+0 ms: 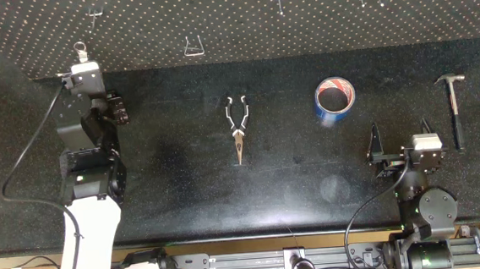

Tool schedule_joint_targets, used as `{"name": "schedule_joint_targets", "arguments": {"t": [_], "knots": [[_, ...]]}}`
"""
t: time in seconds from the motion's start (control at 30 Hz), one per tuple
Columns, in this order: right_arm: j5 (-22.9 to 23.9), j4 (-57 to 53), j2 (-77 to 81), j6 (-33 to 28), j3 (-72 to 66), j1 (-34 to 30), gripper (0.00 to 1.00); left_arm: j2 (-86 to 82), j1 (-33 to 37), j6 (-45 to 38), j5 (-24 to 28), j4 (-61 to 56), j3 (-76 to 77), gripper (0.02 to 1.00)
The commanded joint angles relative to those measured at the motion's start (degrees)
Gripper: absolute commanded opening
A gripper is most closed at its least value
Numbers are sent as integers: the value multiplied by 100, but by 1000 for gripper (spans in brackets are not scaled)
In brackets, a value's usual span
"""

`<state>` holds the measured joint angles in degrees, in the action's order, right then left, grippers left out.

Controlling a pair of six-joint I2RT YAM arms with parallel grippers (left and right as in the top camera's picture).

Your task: Place Tools Onto Pegboard

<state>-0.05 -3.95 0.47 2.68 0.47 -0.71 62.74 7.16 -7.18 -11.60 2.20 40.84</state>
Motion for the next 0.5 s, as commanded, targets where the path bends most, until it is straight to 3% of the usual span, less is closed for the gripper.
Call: {"name": "schedule_joint_targets", "arguments": {"t": [0.03,0.5], "knots": [[50,-24,-39,-39,-24,-24,932,-122,-17,98,-129,-48,20,29],[50,-24,-39,-39,-24,-24,932,232,-17,96,173,-348,20,27]]}}
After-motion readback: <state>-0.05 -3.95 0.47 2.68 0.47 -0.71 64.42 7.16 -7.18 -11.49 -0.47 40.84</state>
